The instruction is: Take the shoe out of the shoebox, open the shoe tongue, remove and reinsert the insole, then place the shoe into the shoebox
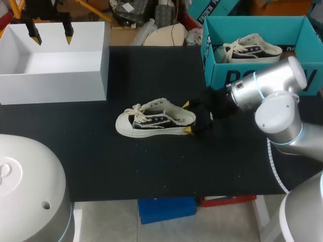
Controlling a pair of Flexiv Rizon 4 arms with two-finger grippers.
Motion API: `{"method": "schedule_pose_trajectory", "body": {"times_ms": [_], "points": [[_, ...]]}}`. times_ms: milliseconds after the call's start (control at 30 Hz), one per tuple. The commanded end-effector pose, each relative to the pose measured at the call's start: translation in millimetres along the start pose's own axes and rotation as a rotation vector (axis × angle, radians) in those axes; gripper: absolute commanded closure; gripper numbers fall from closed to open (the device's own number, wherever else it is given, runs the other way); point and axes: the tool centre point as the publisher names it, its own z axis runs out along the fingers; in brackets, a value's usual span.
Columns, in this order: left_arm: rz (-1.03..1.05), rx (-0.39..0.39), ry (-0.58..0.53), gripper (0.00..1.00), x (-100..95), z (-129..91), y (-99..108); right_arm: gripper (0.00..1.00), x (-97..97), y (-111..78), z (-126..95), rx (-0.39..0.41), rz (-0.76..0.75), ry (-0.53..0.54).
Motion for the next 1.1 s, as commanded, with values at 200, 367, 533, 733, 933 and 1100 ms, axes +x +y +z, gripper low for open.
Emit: {"method": "schedule_pose_trajectory", "body": {"times_ms": [200, 367, 533, 733, 933, 1100], "points": [[-0.002, -0.001, -0.003, 0.00, 0.7, -0.3, 0.5, 0.00, 1.3, -0.1, 14.7, -0.023, 0.006, -0.003], [-0.002, -0.001, -0.003, 0.00, 0.7, -0.3, 0.5, 0.00, 3.6, 0.3, 20.8, -0.034, 0.013, 0.003], [-0.002, -0.001, -0.003, 0.00, 0.7, -0.3, 0.5, 0.93, 9.3, -4.0, 29.1, -0.047, 0.038, 0.016], [-0.002, -0.001, -0.003, 0.00, 0.7, -0.3, 0.5, 1.00, 11.6, -6.6, 31.1, -0.041, 0.057, 0.024], [-0.002, -0.001, -0.003, 0.00, 0.7, -0.3, 0.5, 1.00, 11.6, -6.6, 31.1, -0.041, 0.057, 0.024], [-0.078, 0.092, -0.031, 0.00, 15.6, -7.4, 15.8, 1.00, 11.6, -6.6, 31.1, -0.041, 0.057, 0.024]]}}
